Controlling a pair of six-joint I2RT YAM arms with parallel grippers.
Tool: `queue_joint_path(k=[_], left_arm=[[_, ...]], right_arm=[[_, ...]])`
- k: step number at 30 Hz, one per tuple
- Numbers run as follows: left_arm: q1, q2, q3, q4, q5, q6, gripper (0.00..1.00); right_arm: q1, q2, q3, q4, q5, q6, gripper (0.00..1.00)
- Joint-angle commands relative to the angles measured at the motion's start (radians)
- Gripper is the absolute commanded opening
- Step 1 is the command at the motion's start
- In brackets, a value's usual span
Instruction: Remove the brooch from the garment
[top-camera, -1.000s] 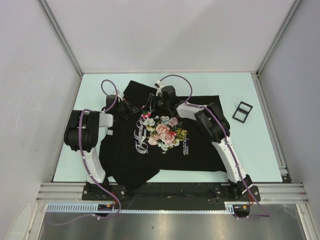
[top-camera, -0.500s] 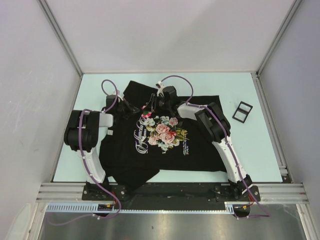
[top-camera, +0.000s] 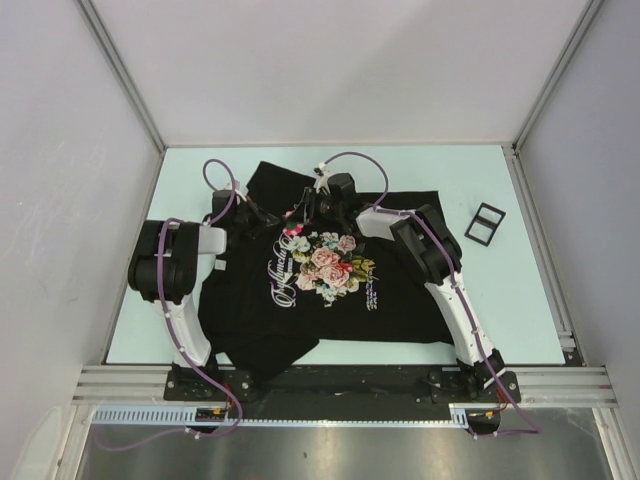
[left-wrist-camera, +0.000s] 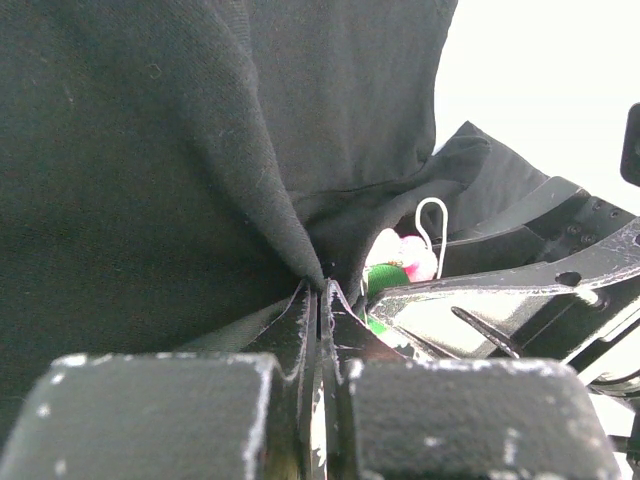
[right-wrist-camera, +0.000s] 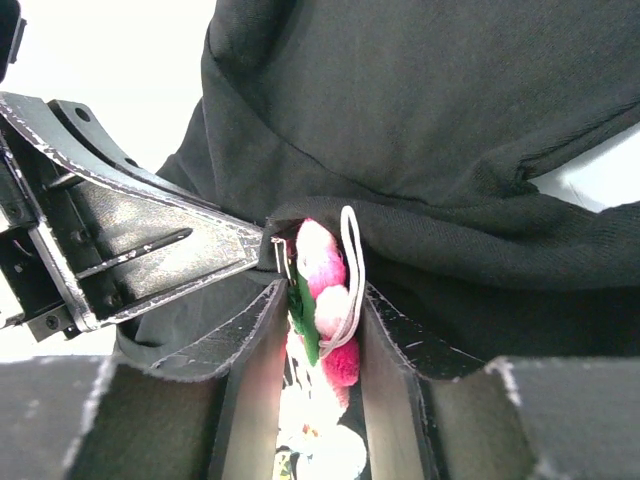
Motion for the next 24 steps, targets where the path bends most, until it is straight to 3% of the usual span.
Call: queue_joint_path(k=[1,16,22,24], left_arm=[[-0.005,0.005,0.024,0.03,0.024,0.023,0.0],[-0.005,-0.006,0.018,0.037,0.024,0.018,0.02],[-0.005,-0.029,-0.015,0.065,0.019,0.0,0.17],[-0.005,-0.035,-0.025,0.073,0.019,-0.008,0.28]], right_arm=[[-0.004,-0.026,0.006,0.023,-0.011,0.015,0.37],[-0.004,-0.018,0.005,0.049,0.0,0.03,0.04],[-0.001,-0.038,-0.021,0.077,0.034,0.024,0.0],[-0.001,-0.042,-0.031,0.092,0.042,0.032,0.0]])
